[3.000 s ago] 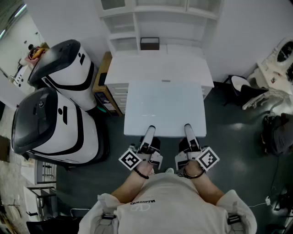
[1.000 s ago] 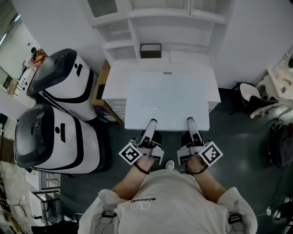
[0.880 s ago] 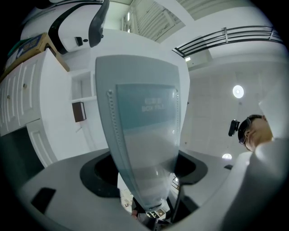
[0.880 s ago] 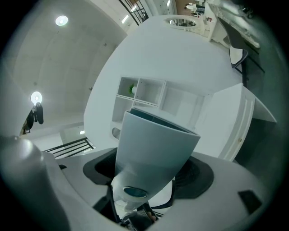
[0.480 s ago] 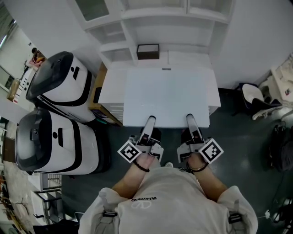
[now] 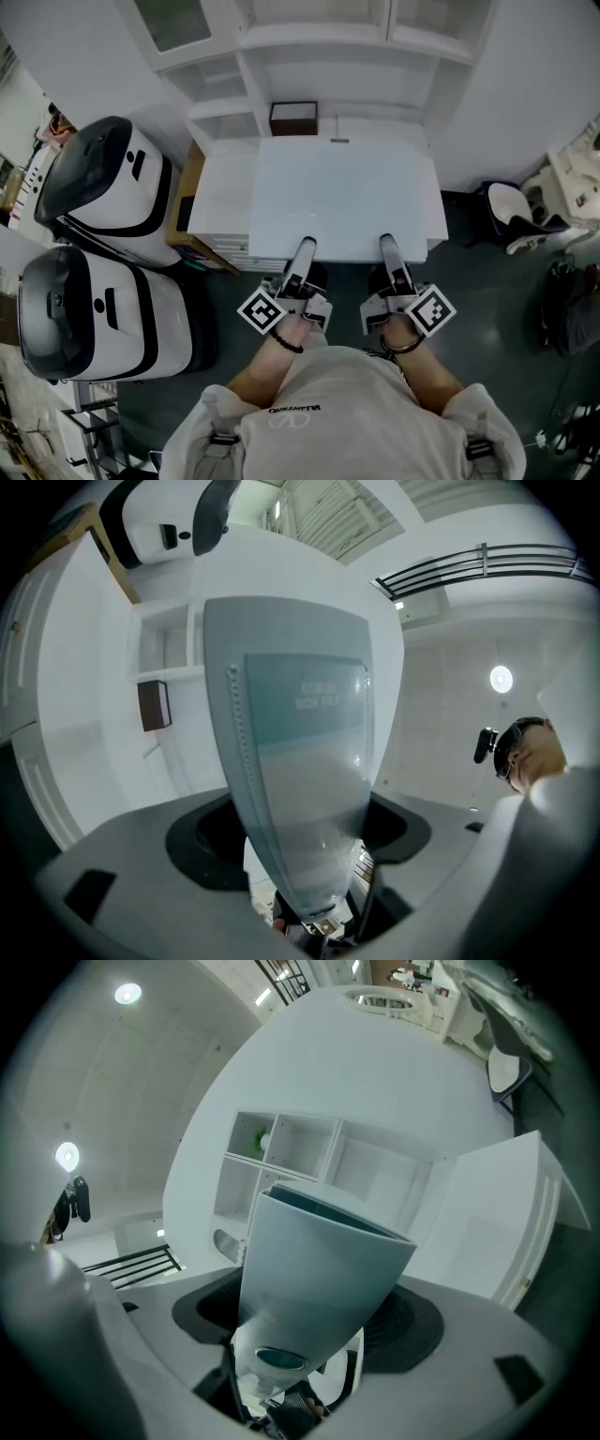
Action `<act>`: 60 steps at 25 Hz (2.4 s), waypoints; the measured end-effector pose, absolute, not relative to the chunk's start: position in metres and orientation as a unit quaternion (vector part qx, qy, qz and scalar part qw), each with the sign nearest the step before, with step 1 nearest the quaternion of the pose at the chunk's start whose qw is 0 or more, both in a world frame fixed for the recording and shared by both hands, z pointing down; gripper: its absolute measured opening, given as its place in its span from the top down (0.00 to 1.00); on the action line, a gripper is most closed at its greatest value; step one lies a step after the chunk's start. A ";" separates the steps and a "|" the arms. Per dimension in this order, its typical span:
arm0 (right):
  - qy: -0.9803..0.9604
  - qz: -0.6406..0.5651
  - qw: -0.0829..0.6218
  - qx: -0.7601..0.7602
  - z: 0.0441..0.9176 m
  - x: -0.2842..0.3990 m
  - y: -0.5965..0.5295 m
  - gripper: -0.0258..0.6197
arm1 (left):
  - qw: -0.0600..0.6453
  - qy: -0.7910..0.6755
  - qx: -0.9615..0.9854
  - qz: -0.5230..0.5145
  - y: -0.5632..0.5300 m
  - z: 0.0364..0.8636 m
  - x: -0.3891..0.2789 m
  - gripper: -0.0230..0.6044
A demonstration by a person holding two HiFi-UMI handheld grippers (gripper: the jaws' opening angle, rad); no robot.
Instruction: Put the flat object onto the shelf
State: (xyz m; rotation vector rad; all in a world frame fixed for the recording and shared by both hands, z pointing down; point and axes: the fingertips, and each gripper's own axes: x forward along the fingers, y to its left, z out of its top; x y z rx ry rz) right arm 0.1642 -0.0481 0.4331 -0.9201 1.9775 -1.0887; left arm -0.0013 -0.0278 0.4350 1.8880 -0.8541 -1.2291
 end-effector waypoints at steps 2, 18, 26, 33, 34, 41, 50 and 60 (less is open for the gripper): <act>0.764 -0.413 0.342 -0.359 0.431 0.157 -0.067 0.39 | 0.359 -0.327 0.733 -0.476 -0.048 0.434 -0.009 0.43; 0.772 -0.377 0.341 -0.381 0.393 0.071 -0.192 0.39 | 0.367 -0.290 0.742 -0.481 -0.182 0.406 -0.095 0.43; 0.778 -0.363 0.345 -0.380 0.371 0.062 -0.220 0.39 | 0.364 -0.280 0.748 -0.480 -0.210 0.386 -0.104 0.43; 0.775 -0.379 0.361 -0.356 0.351 0.057 -0.265 0.39 | 0.347 -0.302 0.758 -0.463 -0.251 0.352 -0.109 0.43; 0.776 -0.378 0.361 -0.353 0.346 0.057 -0.272 0.39 | 0.348 -0.304 0.757 -0.462 -0.257 0.348 -0.109 0.43; 0.783 -0.370 0.362 -0.345 0.310 0.061 -0.319 0.39 | 0.343 -0.307 0.755 -0.467 -0.300 0.315 -0.105 0.43; 0.787 -0.366 0.363 -0.339 0.285 0.064 -0.367 0.39 | 0.336 -0.309 0.757 -0.468 -0.345 0.289 -0.101 0.43; 0.778 -0.383 0.358 -0.346 0.278 0.057 -0.409 0.39 | 0.347 -0.320 0.751 -0.462 -0.385 0.279 -0.108 0.43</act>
